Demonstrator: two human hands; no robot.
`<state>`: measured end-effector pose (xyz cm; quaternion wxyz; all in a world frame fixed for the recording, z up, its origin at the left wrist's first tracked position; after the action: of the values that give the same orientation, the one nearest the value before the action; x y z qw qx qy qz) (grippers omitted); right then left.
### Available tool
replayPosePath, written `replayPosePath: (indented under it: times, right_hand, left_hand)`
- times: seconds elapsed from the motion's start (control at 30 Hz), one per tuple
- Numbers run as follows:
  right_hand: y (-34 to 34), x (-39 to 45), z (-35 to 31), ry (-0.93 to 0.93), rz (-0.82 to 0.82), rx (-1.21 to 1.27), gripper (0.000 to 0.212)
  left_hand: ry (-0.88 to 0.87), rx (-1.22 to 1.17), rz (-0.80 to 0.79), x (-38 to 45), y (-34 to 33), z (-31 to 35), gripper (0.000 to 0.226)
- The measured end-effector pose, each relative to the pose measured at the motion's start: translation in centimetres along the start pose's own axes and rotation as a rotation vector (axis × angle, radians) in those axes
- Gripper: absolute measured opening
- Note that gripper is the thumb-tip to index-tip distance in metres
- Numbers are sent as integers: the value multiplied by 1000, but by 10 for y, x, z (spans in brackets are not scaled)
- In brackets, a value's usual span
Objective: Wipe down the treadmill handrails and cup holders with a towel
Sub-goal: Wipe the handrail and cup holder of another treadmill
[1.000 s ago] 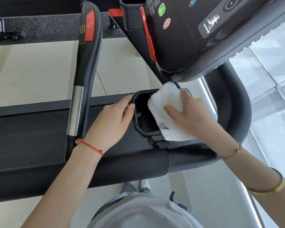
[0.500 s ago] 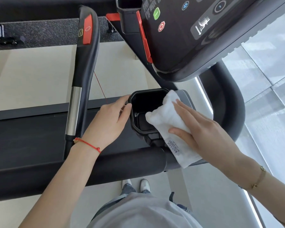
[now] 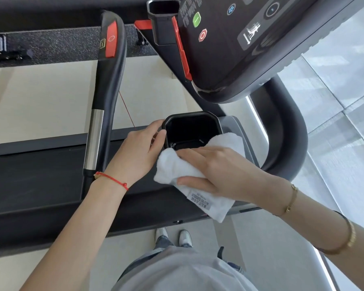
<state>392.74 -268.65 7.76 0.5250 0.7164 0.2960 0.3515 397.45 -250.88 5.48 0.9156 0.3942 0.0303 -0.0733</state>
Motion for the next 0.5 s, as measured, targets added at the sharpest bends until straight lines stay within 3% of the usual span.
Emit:
replayPosePath:
  times: [0.37,0.5]
  right_hand:
    - [10,-26,21,29,103,-22,48]
    - [6,-13,21,-59,114,-85,52]
  left_hand:
    - [-8,6,-8,1,-1,-4,39]
    - [-11,12,0,0,0,-3,38]
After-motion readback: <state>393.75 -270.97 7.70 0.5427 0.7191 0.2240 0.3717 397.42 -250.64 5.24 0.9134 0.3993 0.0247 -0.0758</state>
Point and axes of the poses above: each hand's wrist, its own x-axis towards the middle knuckle, its own y-axis out of the back of the hand, z = x × y, the point moved 3 cm from there along x, towards the middle knuckle, and after that the axes turned 11 degrees about y, right-handed, at the moved point
